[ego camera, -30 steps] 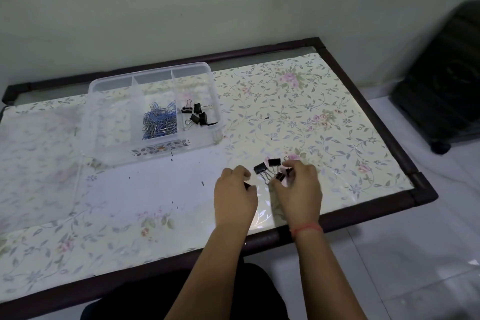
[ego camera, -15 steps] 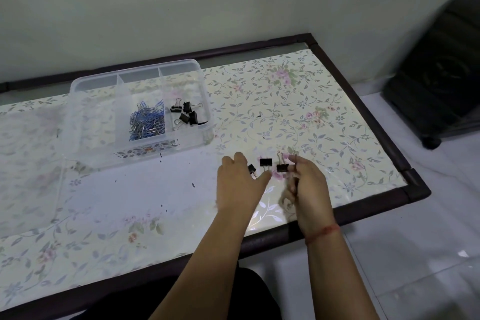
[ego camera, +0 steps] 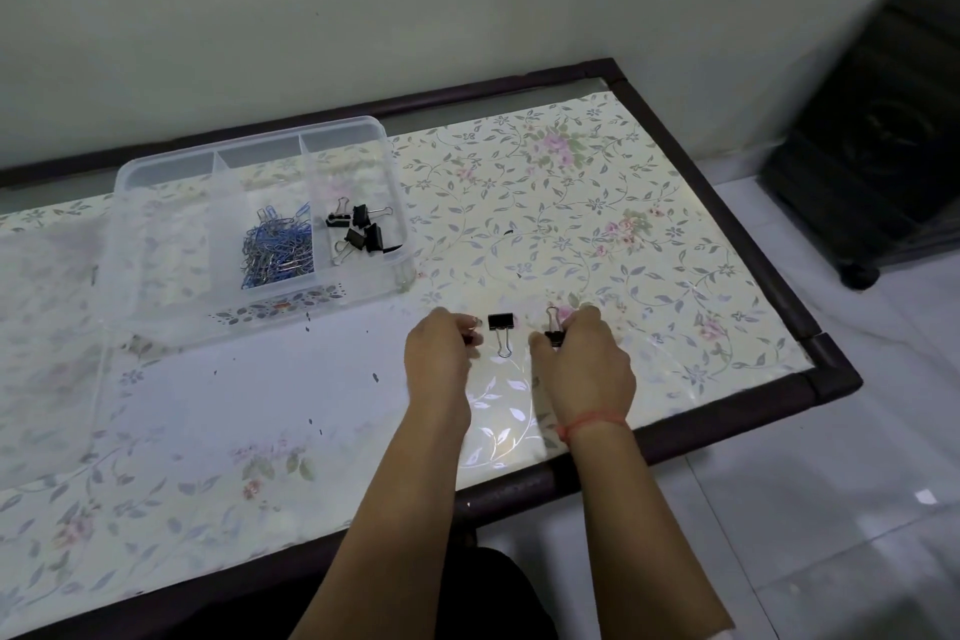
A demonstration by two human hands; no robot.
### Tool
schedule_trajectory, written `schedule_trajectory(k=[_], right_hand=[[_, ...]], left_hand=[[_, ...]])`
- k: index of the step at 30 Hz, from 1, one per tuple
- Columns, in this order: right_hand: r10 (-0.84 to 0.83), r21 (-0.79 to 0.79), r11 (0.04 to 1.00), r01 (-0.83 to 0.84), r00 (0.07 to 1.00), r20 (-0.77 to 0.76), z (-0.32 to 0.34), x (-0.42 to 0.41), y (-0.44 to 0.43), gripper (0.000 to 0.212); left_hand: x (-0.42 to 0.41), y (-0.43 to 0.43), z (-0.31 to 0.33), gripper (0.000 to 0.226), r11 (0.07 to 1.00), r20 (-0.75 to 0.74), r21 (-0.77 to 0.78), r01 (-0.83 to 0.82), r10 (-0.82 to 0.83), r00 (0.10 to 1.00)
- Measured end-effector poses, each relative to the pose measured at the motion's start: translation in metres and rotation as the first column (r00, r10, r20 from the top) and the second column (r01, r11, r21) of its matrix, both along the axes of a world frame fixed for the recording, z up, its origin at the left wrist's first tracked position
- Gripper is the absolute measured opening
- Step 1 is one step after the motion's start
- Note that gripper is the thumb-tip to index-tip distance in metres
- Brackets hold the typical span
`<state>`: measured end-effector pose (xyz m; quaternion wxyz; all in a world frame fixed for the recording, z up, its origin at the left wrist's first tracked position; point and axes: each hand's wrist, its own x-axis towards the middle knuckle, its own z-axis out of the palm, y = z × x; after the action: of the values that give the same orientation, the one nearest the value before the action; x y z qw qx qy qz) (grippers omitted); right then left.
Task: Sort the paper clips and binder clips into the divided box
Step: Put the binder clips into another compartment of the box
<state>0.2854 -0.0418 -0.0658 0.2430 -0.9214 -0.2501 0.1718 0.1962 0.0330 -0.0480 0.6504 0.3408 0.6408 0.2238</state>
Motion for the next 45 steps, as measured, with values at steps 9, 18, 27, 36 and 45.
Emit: schedule_trajectory(k=[9,18,27,36,45], right_hand=[[-0.027,0.190,0.982,0.014,0.997,0.066,-0.005,0.010,-0.003,0.028],[-0.288,0.357,0.800,0.482,0.831,-0.477,-0.006,0.019,-0.003,0.035],[0.004,0.107,0.586,0.803,0.129,-0.992,0.005,0.009,-0.001,0.039],[0.117,0.055,0.589,0.806,-0.017,-0.993,0.008,-0.005,0.003,0.046],[0.118,0.052,0.571,0.819,-0.019,-0.993,0.006,-0.012,0.006,0.045]], left_hand=[[0.023,0.005,-0.010,0.037,0.760,-0.606,0.371,0.534,-0.238,0.759],[0.032,0.001,-0.012,0.022,0.201,-0.944,0.157,0.967,-0.258,0.207],[0.012,-0.002,-0.018,0.017,0.493,-0.770,0.378,0.783,-0.301,0.562],[-0.020,-0.010,-0.024,0.030,0.358,-0.723,0.464,0.810,-0.376,0.580],[-0.039,-0.017,-0.037,0.027,0.232,-0.762,0.560,0.795,-0.232,0.605]])
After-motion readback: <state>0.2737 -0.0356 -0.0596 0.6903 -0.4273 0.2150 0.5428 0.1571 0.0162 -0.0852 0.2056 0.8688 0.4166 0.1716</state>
